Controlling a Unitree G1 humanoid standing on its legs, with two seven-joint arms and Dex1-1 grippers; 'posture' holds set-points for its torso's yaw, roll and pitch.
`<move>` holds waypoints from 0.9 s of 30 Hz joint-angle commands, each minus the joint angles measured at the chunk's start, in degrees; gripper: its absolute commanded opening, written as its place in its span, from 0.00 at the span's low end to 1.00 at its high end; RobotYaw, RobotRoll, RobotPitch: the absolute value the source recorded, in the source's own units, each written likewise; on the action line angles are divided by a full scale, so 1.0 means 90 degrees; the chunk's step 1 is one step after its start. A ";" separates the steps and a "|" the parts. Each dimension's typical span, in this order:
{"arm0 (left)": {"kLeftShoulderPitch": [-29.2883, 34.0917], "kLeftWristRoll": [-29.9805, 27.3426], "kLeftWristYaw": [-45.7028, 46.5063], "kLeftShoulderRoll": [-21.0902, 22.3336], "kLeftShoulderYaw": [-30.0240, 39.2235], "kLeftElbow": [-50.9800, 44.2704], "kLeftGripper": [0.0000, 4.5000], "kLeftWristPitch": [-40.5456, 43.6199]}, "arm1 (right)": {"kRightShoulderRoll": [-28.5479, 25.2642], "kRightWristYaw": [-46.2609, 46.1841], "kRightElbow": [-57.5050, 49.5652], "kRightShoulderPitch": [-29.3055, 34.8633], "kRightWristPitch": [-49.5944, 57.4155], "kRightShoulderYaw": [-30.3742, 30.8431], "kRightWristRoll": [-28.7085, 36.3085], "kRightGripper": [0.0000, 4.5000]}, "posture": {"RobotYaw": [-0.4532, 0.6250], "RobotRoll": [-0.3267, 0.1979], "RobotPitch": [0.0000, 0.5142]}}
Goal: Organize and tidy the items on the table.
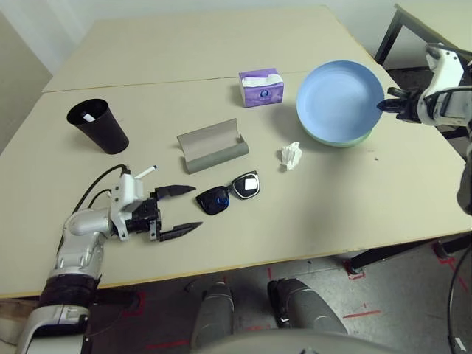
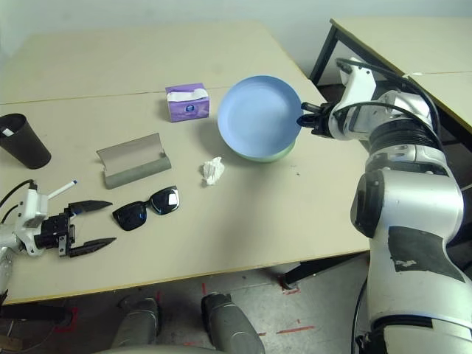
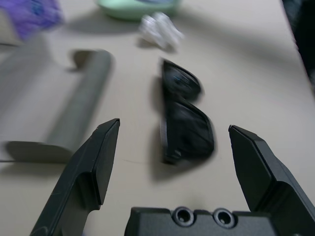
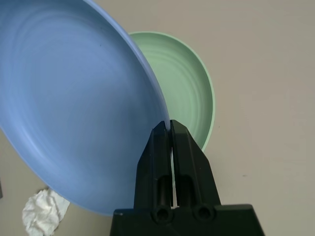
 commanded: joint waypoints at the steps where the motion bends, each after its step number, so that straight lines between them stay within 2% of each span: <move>1: 0.0195 -0.0141 0.0195 0.0012 0.0214 -0.0248 1.00 0.0217 | 0.0029 -0.0116 0.0146 0.0011 -0.0238 -0.0199 -0.0186 0.01 | 0.40 0.62 0.30; 17: 0.0685 -0.0134 0.0423 0.0099 0.0367 -0.0858 1.00 0.0317 | 0.0162 -0.0369 0.0238 0.0170 -0.0563 -0.0507 -0.0698 0.01 | 0.44 0.62 0.31; 20: 0.0717 -0.0113 0.0471 0.0071 0.0344 -0.0889 1.00 0.0295 | 0.0148 -0.0419 0.0239 0.0187 -0.0604 -0.0526 -0.0778 0.15 | 0.44 0.62 0.31; 27: 0.0671 -0.0081 0.0510 0.0031 0.0277 -0.0853 1.00 0.0272 | 0.0021 -0.0332 0.0232 0.0188 -0.0563 -0.0564 -0.0896 0.69 | 0.43 0.62 0.31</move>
